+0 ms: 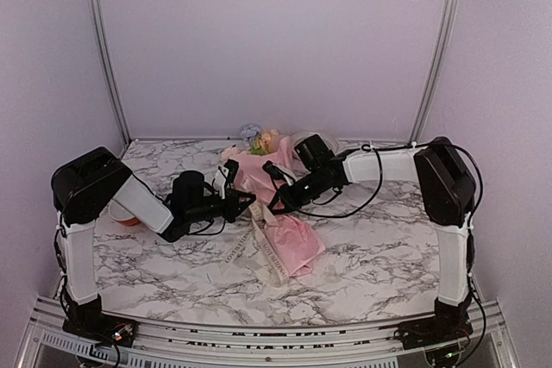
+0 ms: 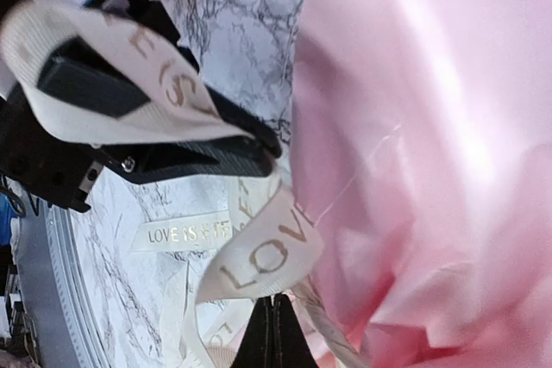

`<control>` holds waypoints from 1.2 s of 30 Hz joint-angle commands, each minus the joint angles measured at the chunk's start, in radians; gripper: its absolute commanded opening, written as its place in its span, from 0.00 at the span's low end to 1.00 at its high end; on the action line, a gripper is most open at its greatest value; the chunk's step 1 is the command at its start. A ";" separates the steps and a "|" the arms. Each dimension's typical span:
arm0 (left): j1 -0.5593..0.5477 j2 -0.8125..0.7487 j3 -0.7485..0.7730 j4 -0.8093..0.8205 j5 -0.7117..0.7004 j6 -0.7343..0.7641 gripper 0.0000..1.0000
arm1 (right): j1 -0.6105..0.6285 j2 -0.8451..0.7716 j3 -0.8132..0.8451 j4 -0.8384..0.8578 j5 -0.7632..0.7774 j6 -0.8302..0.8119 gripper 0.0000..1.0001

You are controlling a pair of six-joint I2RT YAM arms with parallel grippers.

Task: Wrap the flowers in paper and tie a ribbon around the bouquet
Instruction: Tie the half-tied ribbon around the folded bouquet.

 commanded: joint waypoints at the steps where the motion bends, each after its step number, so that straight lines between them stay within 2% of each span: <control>1: 0.007 0.014 -0.011 0.009 0.008 0.000 0.00 | -0.035 -0.057 -0.013 0.034 -0.021 0.029 0.00; 5: 0.008 0.018 -0.008 0.009 0.009 -0.002 0.00 | -0.041 -0.055 -0.018 0.048 -0.057 0.037 0.00; 11: 0.009 0.018 -0.008 0.008 0.011 -0.003 0.00 | 0.019 0.019 0.025 0.017 -0.051 -0.009 0.02; 20: 0.012 0.016 -0.013 0.002 -0.018 -0.031 0.00 | 0.008 0.021 0.023 0.019 -0.066 -0.013 0.01; 21: 0.017 0.013 -0.009 -0.013 -0.033 -0.057 0.08 | 0.008 0.027 0.022 0.017 -0.086 -0.017 0.02; 24: 0.034 0.002 -0.011 -0.042 -0.036 -0.136 0.22 | 0.006 0.053 0.020 0.016 -0.128 -0.022 0.04; 28: 0.038 -0.023 -0.016 -0.082 -0.030 -0.202 0.45 | 0.002 0.095 0.033 0.025 -0.204 -0.031 0.06; 30: 0.040 -0.027 -0.019 -0.083 -0.003 -0.247 0.51 | 0.002 0.106 0.041 0.025 -0.227 -0.043 0.08; 36: 0.041 -0.075 -0.067 -0.099 0.014 -0.358 0.60 | -0.002 0.131 0.058 0.042 -0.267 -0.057 0.10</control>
